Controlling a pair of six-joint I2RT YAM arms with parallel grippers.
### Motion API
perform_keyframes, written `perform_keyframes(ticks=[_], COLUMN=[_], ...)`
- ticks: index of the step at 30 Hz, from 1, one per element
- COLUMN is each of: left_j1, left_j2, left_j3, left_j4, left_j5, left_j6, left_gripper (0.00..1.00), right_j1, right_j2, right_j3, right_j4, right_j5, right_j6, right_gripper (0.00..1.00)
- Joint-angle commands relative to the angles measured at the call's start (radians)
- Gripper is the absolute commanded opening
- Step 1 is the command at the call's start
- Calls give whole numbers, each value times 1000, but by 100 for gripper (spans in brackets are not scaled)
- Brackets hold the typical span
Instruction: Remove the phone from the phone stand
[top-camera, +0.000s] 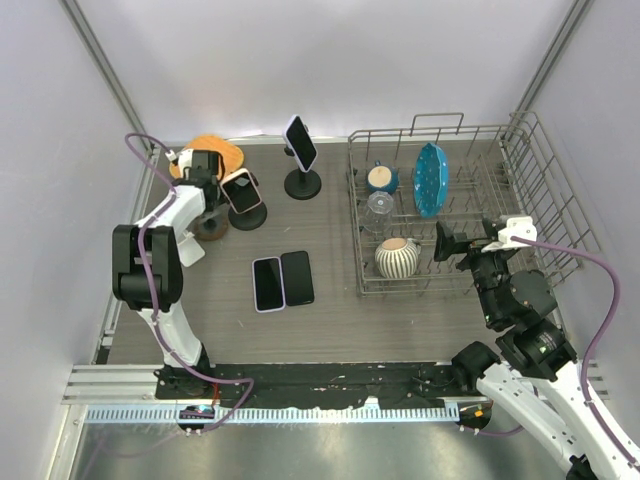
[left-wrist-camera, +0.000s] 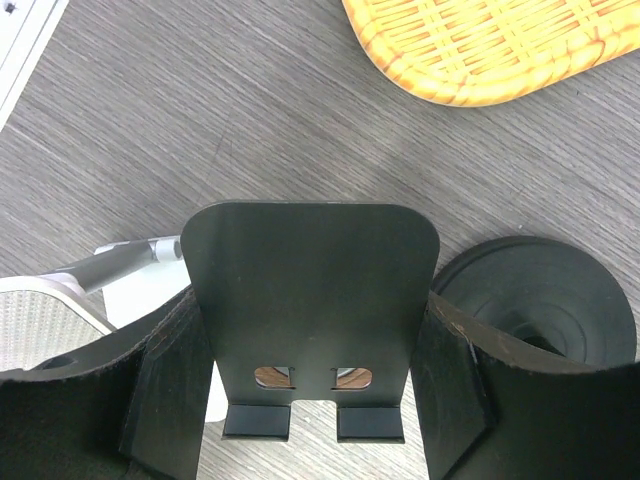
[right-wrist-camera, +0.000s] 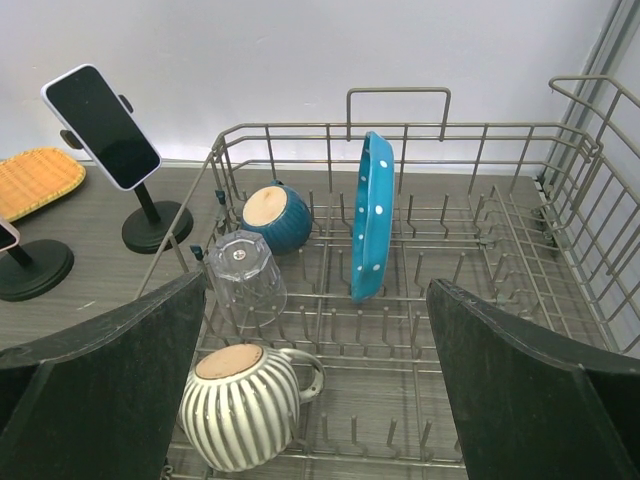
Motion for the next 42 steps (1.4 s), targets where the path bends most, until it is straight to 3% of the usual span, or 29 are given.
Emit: perform_keyframes(ticks=[1, 9, 17, 23, 28, 35, 36, 39, 42], left_j1=[21, 24, 24, 25, 25, 25, 24, 25, 24], left_j2=[-9, -30, -142, -329, -484, -619, -613, -585, -564], left_j3=[40, 23, -9, -21, -104, -239, -239, -233, -234], left_j4=[31, 34, 32, 15, 107, 351, 353, 353, 347], left_j5=[-43, -9, 6, 12, 101, 452, 556, 694, 765], left_j6=[13, 18, 19, 18, 88, 296, 324, 409, 481], left_gripper=[50, 80, 100, 100, 100, 100, 100, 100, 100], right_j1=[3, 3, 3, 3, 3, 3, 3, 3, 3], right_j2=[8, 11, 1, -6, -3, -6, -6, -6, -6], right_j3=[28, 27, 24, 21, 19, 15, 13, 13, 11], right_j4=[26, 26, 26, 26, 27, 36, 36, 36, 38], right_j5=[2, 5, 5, 4, -4, -38, -38, -39, -47], right_j6=[0, -1, -1, -5, -5, -12, -12, -14, -15], right_gripper=[97, 98, 98, 98, 98, 98, 98, 98, 97])
